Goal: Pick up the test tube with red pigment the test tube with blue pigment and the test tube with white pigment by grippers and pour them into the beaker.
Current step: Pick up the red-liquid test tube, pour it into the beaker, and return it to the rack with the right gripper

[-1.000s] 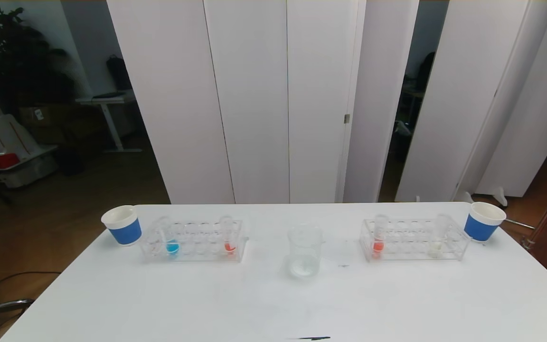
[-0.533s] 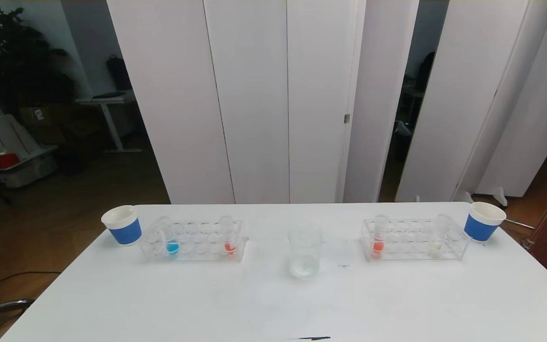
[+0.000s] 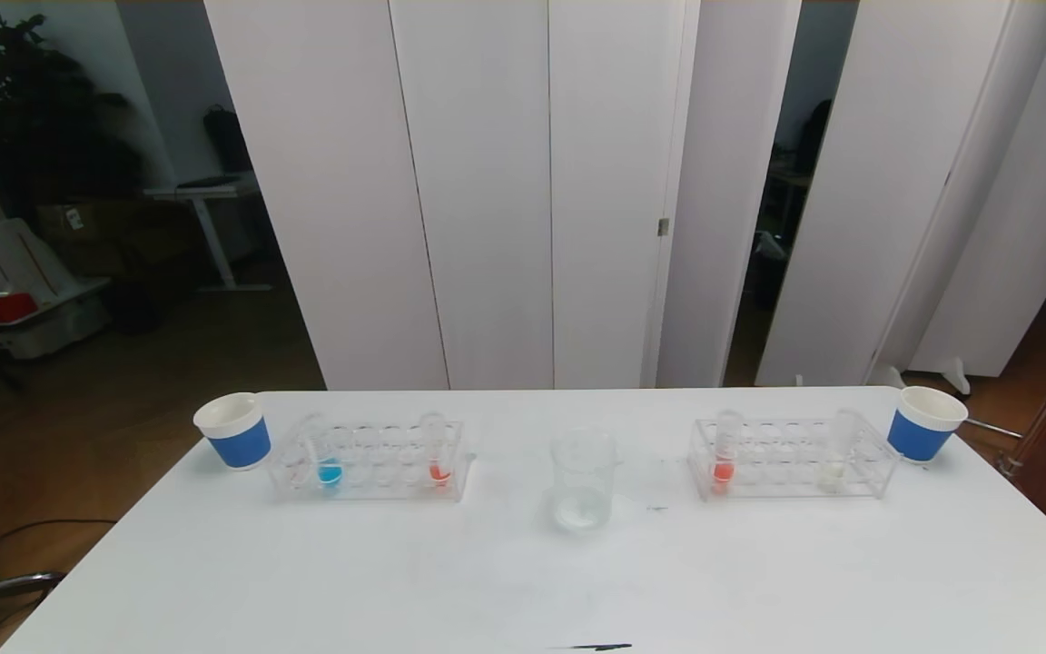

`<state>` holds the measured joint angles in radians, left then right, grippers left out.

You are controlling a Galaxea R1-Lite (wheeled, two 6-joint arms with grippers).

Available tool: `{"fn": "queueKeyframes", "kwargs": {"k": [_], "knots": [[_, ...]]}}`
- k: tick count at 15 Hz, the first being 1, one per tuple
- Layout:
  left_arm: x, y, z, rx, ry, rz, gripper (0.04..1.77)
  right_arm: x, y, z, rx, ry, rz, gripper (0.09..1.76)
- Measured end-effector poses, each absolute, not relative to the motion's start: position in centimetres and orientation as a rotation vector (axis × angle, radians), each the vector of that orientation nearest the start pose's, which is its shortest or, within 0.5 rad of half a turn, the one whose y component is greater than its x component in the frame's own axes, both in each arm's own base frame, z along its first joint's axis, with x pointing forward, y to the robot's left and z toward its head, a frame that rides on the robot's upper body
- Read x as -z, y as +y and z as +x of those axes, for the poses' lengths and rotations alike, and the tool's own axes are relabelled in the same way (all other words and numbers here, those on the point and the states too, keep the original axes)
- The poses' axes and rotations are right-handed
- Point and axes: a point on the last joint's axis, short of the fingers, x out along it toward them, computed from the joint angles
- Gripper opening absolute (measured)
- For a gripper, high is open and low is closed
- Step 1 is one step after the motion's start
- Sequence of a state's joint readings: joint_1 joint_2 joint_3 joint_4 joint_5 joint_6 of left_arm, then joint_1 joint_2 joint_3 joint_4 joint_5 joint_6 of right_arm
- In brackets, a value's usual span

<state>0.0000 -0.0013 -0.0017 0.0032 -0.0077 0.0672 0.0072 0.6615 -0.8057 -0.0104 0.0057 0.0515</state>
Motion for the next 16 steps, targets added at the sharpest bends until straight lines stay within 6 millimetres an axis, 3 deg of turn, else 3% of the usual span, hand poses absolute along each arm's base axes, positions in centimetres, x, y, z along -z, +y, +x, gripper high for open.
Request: {"fn": "queueKeyframes", "kwargs": {"k": [4, 9, 12, 16], "knots": [[-7.6, 0.0, -2.3, 0.007, 0.000, 0.067, 1.74, -31.6, 0.1, 10.1, -0.019, -0.087, 0.059, 1.75], [-7.6, 0.0, -2.3, 0.008, 0.000, 0.067, 1.74, -28.7, 2.0, 18.9, -0.029, 0.063, 0.101, 1.75], [-7.6, 0.0, -2.3, 0.008, 0.000, 0.067, 1.74, -25.6, 5.0, 21.3, -0.044, 0.123, 0.102, 1.75], [-7.6, 0.0, -2.3, 0.008, 0.000, 0.067, 1.74, -21.3, 8.5, 22.5, -0.053, 0.145, 0.078, 1.75]]}}
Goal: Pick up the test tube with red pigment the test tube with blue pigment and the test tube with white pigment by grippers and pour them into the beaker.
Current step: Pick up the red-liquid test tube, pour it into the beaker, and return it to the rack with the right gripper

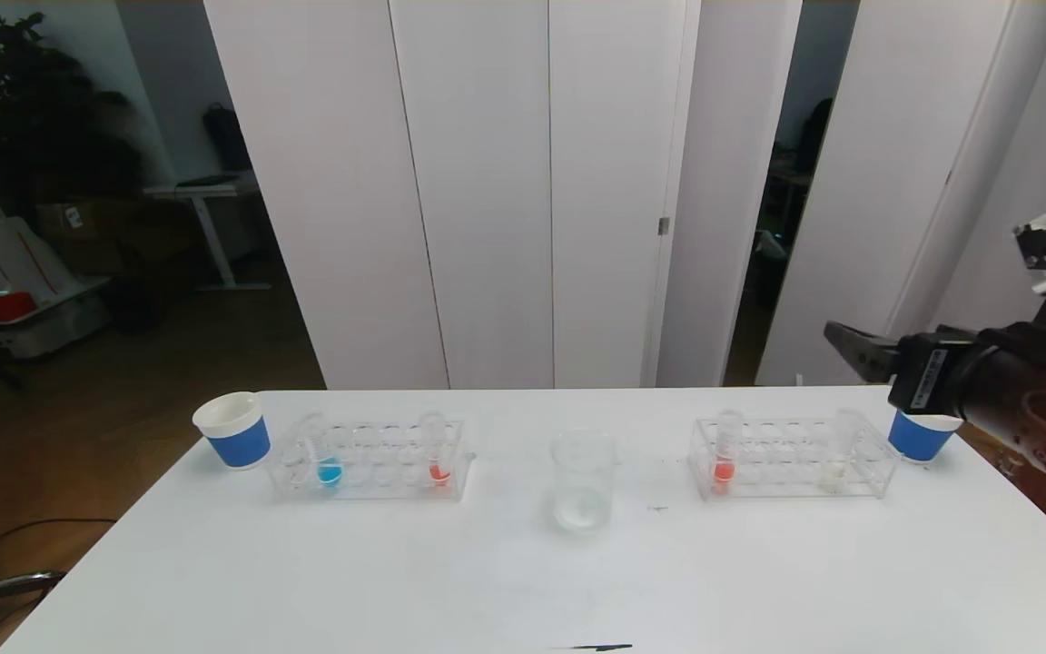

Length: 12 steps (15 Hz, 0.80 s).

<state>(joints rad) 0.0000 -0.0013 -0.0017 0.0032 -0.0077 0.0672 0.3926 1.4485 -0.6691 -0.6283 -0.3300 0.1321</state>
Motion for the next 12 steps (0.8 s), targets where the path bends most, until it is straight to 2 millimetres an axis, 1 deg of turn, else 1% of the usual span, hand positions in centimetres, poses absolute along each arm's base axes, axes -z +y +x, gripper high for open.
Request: {"fn": "queueKeyframes", "kwargs": {"k": [3, 6, 9, 12], "knots": [[-7.6, 0.0, -2.3, 0.008, 0.000, 0.067, 1.74, -18.1, 10.3, 22.9, -0.054, 0.181, 0.050, 1.75], [-7.6, 0.0, -2.3, 0.008, 0.000, 0.067, 1.74, -15.1, 11.4, 23.6, -0.031, 0.213, 0.019, 1.75], [-7.6, 0.0, -2.3, 0.008, 0.000, 0.067, 1.74, -12.5, 12.2, 24.8, -0.024, 0.248, -0.004, 1.75], [-7.6, 0.0, -2.3, 0.008, 0.000, 0.067, 1.74, -10.4, 13.0, 26.2, -0.004, 0.248, -0.032, 1.75]]}}
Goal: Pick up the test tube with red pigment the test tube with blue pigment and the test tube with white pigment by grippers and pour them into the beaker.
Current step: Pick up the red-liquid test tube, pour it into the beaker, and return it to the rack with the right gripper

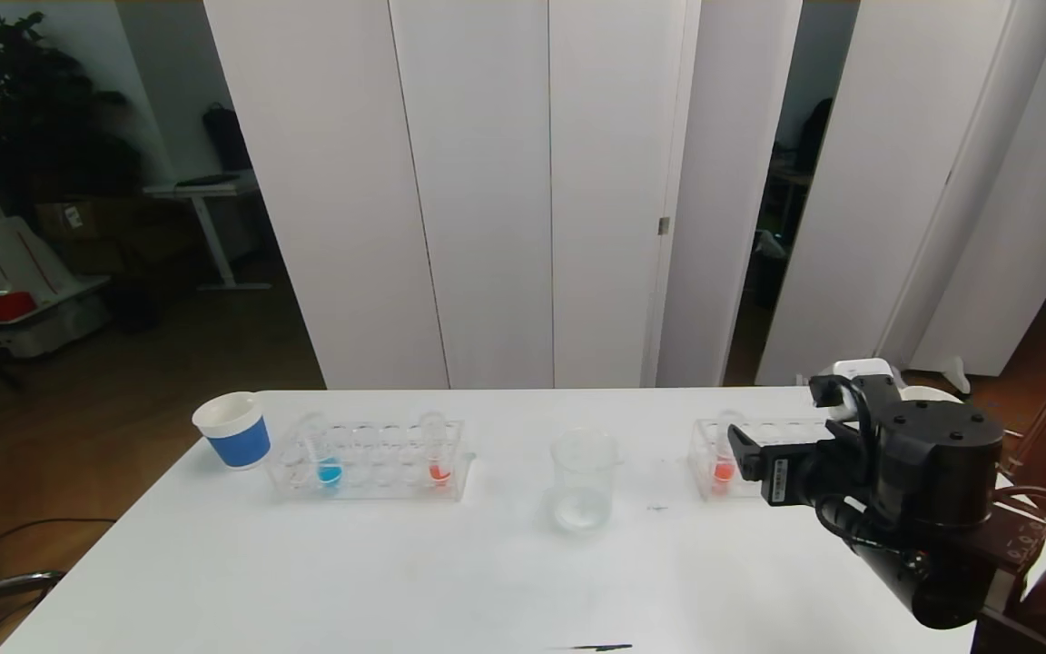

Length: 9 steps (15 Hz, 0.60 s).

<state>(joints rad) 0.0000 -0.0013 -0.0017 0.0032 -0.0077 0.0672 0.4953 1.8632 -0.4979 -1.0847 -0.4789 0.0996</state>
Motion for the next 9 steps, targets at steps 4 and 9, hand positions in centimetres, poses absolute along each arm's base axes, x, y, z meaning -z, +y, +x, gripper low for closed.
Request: {"fn": "queueKeyframes", "kwargs": {"k": [4, 9], "knots": [[-7.6, 0.0, -2.3, 0.008, 0.000, 0.067, 1.74, -7.8, 13.6, 28.1, 0.017, 0.222, -0.110, 1.75], [-7.6, 0.0, -2.3, 0.008, 0.000, 0.067, 1.74, -5.8, 14.3, 30.8, 0.033, 0.224, -0.139, 1.75]]}}
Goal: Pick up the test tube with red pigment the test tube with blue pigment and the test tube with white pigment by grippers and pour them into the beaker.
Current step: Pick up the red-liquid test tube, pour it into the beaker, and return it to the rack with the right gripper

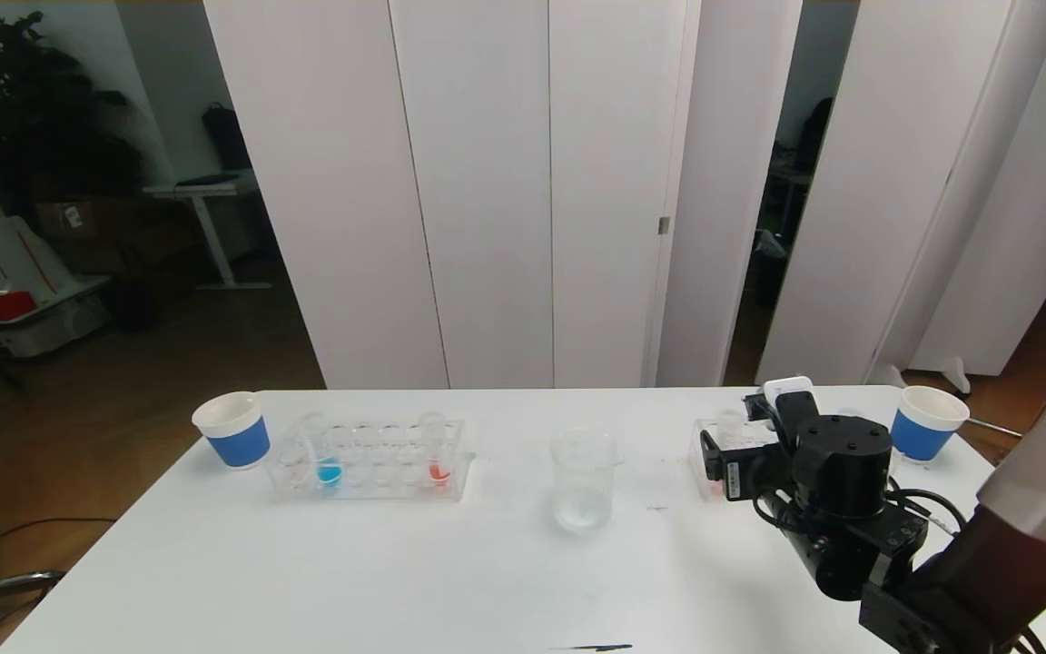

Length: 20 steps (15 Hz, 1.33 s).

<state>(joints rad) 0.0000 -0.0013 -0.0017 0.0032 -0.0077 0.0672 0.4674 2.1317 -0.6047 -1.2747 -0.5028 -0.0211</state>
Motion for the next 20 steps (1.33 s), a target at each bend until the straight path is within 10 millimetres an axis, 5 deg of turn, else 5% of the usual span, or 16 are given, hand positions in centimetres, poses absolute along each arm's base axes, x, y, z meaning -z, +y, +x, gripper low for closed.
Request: {"fn": "queueKeyframes", "kwargs": {"k": [14, 16, 18, 19, 20], "knots": [[-7.6, 0.0, -2.3, 0.008, 0.000, 0.067, 1.74, -2.5, 15.7, 35.5, 0.046, 0.244, -0.141, 1.73], [-7.6, 0.0, -2.3, 0.008, 0.000, 0.067, 1.74, -2.5, 15.6, 35.7, 0.049, 0.245, -0.139, 1.30], [-7.6, 0.0, -2.3, 0.008, 0.000, 0.067, 1.74, -2.4, 15.5, 35.8, 0.051, 0.244, -0.135, 0.50], [-7.6, 0.0, -2.3, 0.008, -0.001, 0.067, 1.74, -2.5, 15.6, 35.8, 0.051, 0.243, -0.133, 0.45], [-7.6, 0.0, -2.3, 0.007, 0.000, 0.067, 1.74, -2.4, 15.6, 35.8, 0.051, 0.244, -0.133, 0.69]]}}
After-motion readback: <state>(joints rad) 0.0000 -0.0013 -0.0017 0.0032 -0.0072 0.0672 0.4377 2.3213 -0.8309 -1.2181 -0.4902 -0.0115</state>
